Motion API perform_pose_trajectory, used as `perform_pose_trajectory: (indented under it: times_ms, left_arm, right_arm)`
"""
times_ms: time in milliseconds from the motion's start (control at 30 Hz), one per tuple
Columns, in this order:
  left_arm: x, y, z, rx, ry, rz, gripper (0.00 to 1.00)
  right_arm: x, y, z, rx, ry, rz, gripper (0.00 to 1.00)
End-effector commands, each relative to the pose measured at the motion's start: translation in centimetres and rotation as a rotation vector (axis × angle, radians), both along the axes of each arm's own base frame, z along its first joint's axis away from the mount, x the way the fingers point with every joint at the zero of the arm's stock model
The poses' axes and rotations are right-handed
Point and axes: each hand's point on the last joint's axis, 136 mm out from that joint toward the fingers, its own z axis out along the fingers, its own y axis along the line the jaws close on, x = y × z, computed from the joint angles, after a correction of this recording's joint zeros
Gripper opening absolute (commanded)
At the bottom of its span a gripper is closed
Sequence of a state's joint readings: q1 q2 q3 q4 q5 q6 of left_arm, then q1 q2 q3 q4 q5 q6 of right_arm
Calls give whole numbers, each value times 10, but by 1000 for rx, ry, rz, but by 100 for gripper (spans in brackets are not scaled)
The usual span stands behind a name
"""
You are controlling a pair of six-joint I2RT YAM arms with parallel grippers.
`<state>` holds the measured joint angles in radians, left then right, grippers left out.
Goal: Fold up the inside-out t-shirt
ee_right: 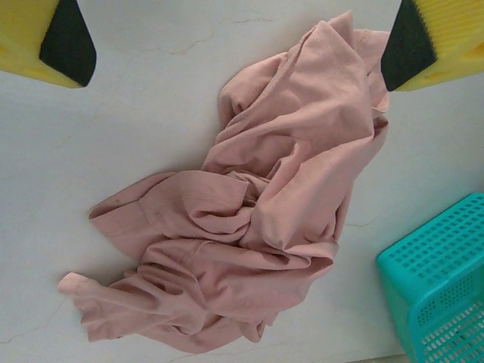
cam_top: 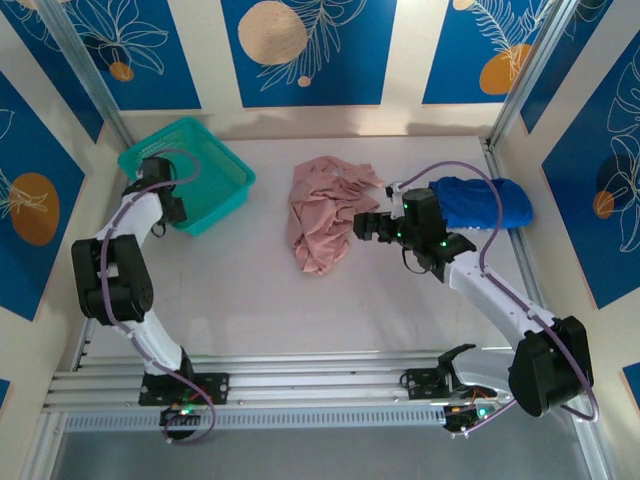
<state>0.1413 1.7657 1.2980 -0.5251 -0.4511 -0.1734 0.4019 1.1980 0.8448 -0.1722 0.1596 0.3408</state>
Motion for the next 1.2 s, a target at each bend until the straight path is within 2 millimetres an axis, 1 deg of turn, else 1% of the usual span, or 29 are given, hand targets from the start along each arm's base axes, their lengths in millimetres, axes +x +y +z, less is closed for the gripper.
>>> perform_pose_trajectory:
  times_ms: [0,33,67,100,133,200,233,267,333,367,400,433,467,500,567,600,667,767,867,1033,1100,1167]
  left_arm:
    - [-17,60,30,162,29,146,88]
    - [-19,68,39,186,19,175,88]
    - [-19,73,50,203,-9,195,88]
    - [-18,72,60,206,-40,200,89]
    - [-15,65,71,194,-83,190,88]
    - [-2,38,92,171,-169,122,88]
    - [9,11,100,131,-217,48,88]
    - [23,-26,105,74,-265,-54,88]
    - [44,-96,105,-53,-322,-252,88]
    - [52,-127,101,-95,-322,-330,88]
    - [58,-149,94,-110,-306,-391,88]
    - [64,-167,86,-91,-274,-435,88]
    - [70,-176,77,-50,-230,-462,89]
    - [75,-180,69,-8,-188,-469,89]
    - [88,-181,51,53,-115,-472,90]
    - [93,-177,44,77,-88,-464,90]
    - [102,-163,34,157,-39,-440,90]
    - [103,-134,24,177,-2,-389,90]
    - [95,-102,21,182,11,-334,88]
    - [86,-59,20,198,30,-260,87]
    - [85,-45,21,214,36,-235,87]
    - [88,-36,23,223,41,-225,87]
  right_arm:
    - [0,9,3,30,3,27,99]
    - [0,10,3,29,5,31,99]
    - [0,10,3,27,5,32,99]
    - [0,10,2,26,8,32,99]
    - [0,10,0,24,11,31,99]
    - [1,11,-3,25,17,30,99]
    - [2,11,-4,27,19,28,99]
    - [3,12,-7,24,26,26,99]
    - [5,12,-9,23,31,22,99]
    - [6,13,-9,22,33,23,99]
    - [7,13,-9,22,35,24,99]
    - [7,14,-9,21,36,26,99]
    - [7,14,-10,22,37,28,99]
    - [6,15,-10,23,38,31,99]
    - [6,16,-8,26,36,34,99]
    - [6,16,-9,27,39,35,99]
    - [5,16,-8,30,39,36,99]
    - [4,16,-8,33,38,34,99]
    - [3,17,-9,34,43,36,99]
    - [3,18,-15,32,58,42,99]
    - [3,18,-19,25,68,38,99]
    - [4,16,-22,14,78,31,99]
